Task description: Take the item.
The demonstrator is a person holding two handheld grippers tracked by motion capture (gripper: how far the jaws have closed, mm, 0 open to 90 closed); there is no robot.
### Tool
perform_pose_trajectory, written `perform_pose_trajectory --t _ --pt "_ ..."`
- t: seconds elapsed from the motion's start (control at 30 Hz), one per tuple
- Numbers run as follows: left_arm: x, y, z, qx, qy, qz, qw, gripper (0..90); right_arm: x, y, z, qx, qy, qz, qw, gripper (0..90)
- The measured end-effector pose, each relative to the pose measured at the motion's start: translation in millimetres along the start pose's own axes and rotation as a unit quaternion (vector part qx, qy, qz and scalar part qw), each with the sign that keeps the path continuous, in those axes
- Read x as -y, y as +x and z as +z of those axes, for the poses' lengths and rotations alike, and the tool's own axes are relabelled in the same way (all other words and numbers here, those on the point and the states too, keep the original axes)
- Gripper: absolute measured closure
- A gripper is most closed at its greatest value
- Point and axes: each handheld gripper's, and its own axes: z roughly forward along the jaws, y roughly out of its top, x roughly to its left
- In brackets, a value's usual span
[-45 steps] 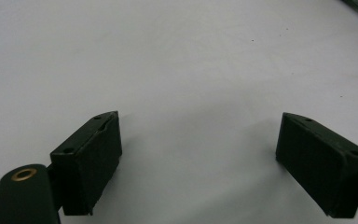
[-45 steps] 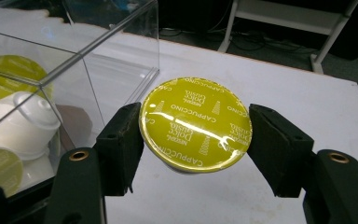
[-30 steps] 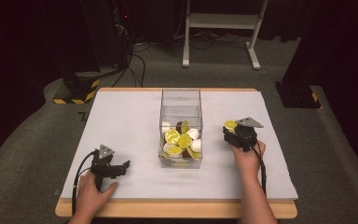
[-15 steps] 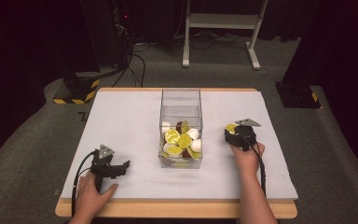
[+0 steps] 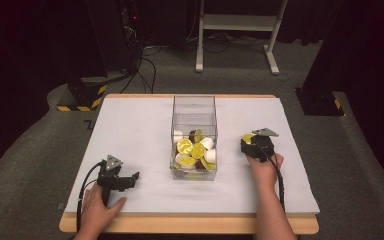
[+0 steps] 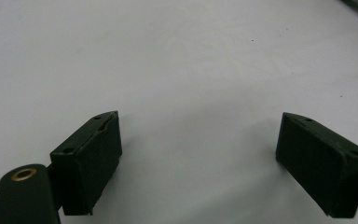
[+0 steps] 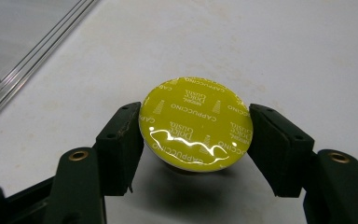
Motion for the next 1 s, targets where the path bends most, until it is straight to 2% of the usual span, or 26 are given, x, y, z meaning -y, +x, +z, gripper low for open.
perform_pose_trajectory --t 0.2,0.33,0.53,0.67,1.0 --pt "0.0 0.0 0.0 0.0 0.0 -0.001 1.0 14.4 0.0 -1.0 0.0 -0.002 -0.001 0.003 1.0 37.2" --pt "0.0 -0.1 0.0 0.0 0.0 -0.001 1.0 14.4 0.4 -1.3 2.2 -0.003 0.008 0.013 0.9999 28.0" --pt "0.0 -0.1 0.0 0.0 0.0 0.0 1.0 14.4 0.0 -3.5 1.0 -0.006 0.004 0.026 0.9996 20.8" --pt "0.0 0.0 0.0 0.0 0.0 0.0 1.0 14.4 -1.0 -3.9 -2.4 -0.011 -0.001 0.035 0.9993 19.5" --pt "-0.2 0.3 -0.1 0.0 0.002 0.001 1.0 14.4 -1.5 1.1 -13.1 -0.018 -0.016 0.036 0.9991 17.5"
